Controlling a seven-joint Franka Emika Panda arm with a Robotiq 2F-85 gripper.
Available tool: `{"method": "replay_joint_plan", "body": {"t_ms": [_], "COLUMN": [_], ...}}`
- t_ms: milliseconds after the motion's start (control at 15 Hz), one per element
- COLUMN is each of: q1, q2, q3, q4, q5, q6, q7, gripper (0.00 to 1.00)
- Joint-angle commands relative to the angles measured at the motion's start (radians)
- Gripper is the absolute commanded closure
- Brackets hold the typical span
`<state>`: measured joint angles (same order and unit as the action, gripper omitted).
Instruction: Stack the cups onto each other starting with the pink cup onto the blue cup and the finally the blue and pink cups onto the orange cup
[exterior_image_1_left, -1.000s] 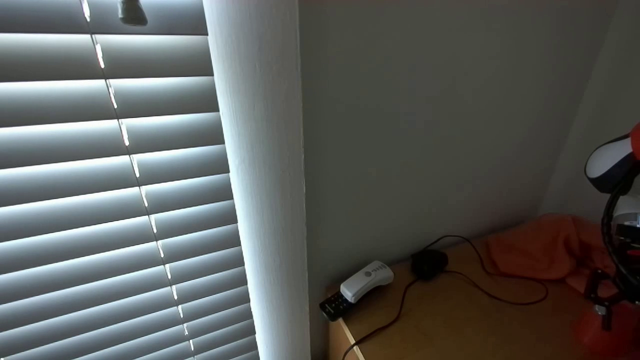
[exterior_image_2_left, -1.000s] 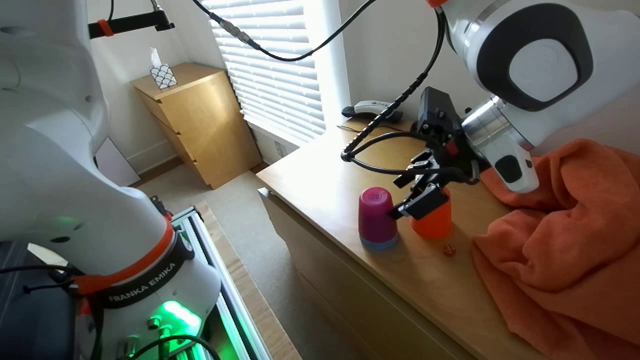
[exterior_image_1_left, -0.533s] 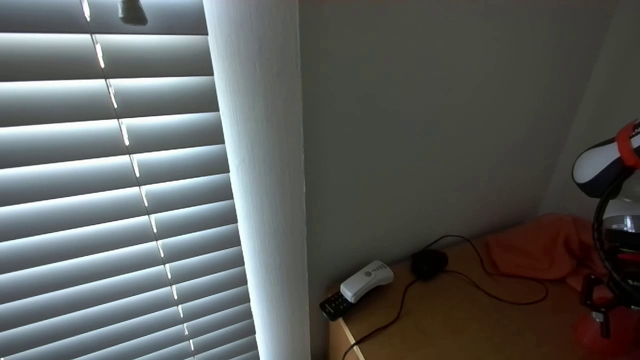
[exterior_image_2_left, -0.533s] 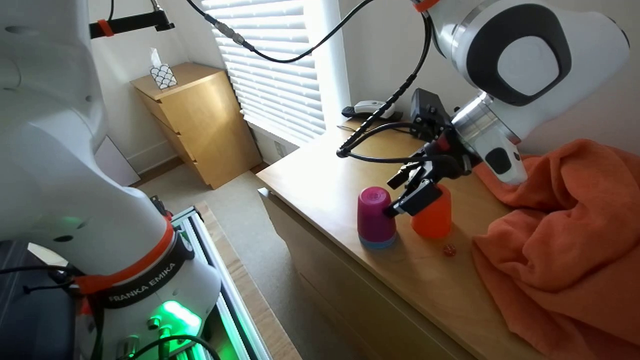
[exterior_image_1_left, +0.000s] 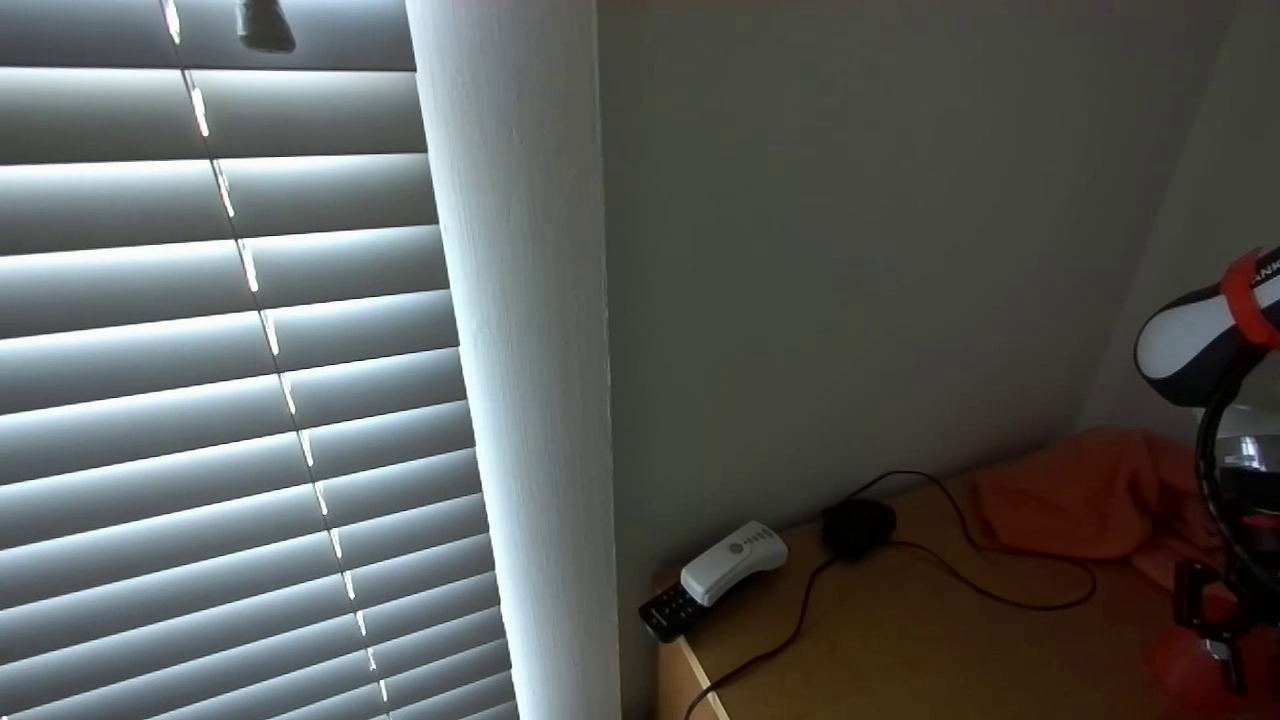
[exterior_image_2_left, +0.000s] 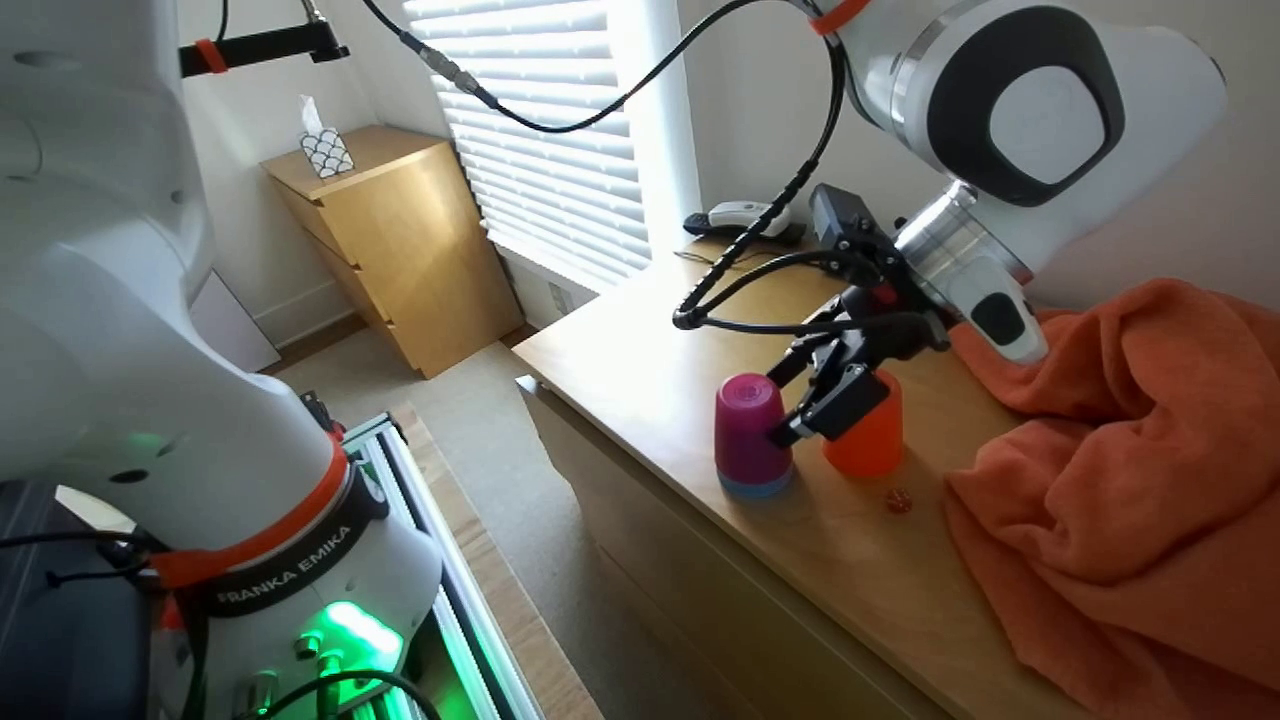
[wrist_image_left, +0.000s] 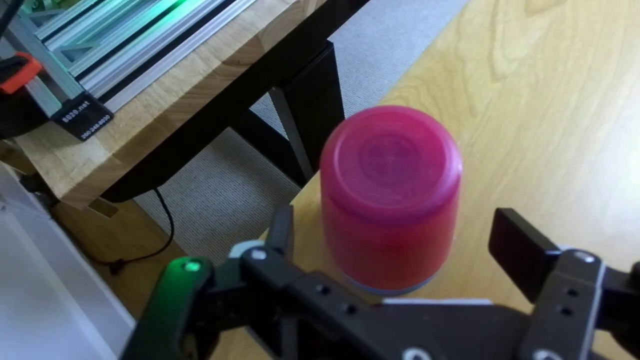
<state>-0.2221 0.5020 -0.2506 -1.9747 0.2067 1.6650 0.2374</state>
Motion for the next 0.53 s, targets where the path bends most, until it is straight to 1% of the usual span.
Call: {"method": "replay_joint_plan", "body": {"t_ms": [0,333,400,467], "q1": [-0.010,-0.005,-0.005,-0.003], "q2": [-0.014,-0.002,0.002,0.005], "q3": [0.023,0.042,0.043,0.041], "q4": [-0.022,-0.013,-0.009,-0.008], "q5": [-0.009,-0.014,-0.017,-0.022], "q6": [-0.015,-0.058,-0.069,-0.072], "q7": [-0.059,-0.089,-0.089,-0.079], "gripper": [0.00,0.00,0.25,0.28]}}
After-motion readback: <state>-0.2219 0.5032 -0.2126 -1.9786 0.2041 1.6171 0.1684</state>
